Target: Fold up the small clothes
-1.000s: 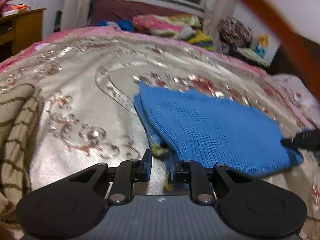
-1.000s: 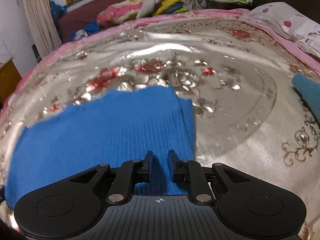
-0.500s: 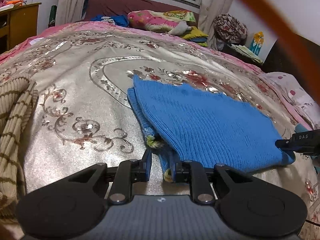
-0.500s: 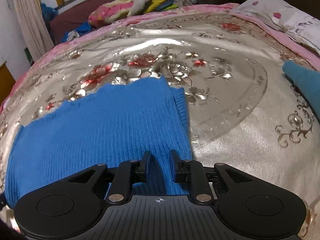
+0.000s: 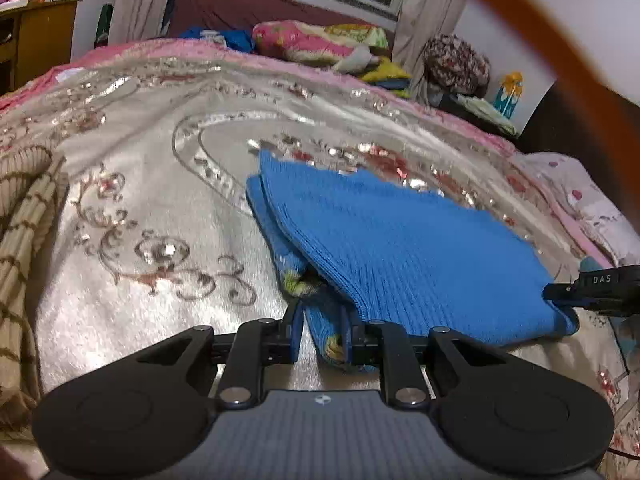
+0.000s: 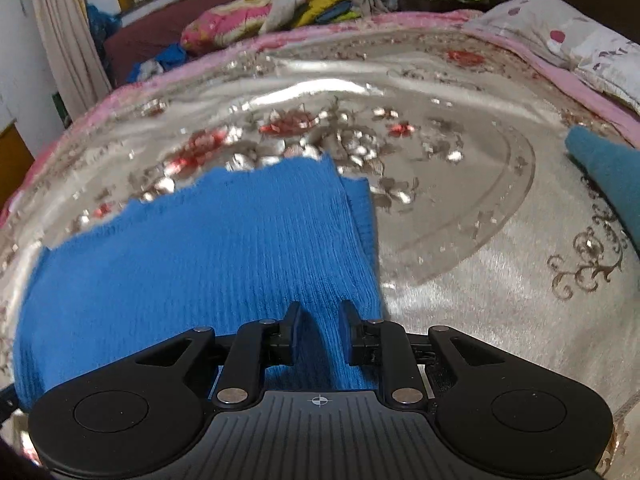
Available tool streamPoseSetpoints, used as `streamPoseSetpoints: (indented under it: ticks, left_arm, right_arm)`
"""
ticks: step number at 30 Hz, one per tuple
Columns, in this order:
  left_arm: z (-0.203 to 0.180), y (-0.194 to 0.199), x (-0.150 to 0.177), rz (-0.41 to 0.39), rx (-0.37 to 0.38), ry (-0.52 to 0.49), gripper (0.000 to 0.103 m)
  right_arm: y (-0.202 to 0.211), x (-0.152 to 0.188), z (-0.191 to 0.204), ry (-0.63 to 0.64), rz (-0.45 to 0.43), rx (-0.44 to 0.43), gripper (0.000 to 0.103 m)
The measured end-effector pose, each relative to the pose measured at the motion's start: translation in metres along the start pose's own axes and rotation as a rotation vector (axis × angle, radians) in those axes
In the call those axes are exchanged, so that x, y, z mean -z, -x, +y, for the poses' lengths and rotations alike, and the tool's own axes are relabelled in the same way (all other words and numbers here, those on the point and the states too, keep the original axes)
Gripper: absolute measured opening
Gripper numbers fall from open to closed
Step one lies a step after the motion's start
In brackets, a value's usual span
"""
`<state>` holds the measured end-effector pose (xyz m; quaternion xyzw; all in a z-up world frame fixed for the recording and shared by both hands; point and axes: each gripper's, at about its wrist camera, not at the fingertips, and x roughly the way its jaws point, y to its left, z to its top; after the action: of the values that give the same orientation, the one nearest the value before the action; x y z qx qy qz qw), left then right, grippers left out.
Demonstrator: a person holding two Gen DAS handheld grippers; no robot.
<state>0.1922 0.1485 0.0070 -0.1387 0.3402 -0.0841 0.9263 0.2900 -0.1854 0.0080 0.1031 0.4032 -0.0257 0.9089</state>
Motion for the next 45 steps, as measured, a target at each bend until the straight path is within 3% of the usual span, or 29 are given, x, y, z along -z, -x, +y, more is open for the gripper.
streamPoseSetpoints:
  ticks: [23, 26, 40, 45]
  left_arm:
    - [0.000, 0.013, -0.003, -0.073, 0.004, 0.015, 0.027]
    - [-0.001, 0.013, -0.002, -0.074, 0.006, 0.009, 0.031]
    - [-0.013, 0.025, 0.002, -0.151, 0.019, -0.060, 0.033]
    - [-0.015, 0.014, 0.005, -0.107, 0.001, -0.084, 0.035]
  right_arm:
    - [0.003, 0.000, 0.009, 0.004, -0.003, 0.012, 0.020]
    - [0.001, 0.002, 0.012, 0.013, 0.015, 0.011, 0.022]
    - [-0.003, 0.005, 0.010, 0.007, 0.025, 0.018, 0.024]
    - [0.000, 0.006, 0.004, -0.016, 0.019, 0.002, 0.024]
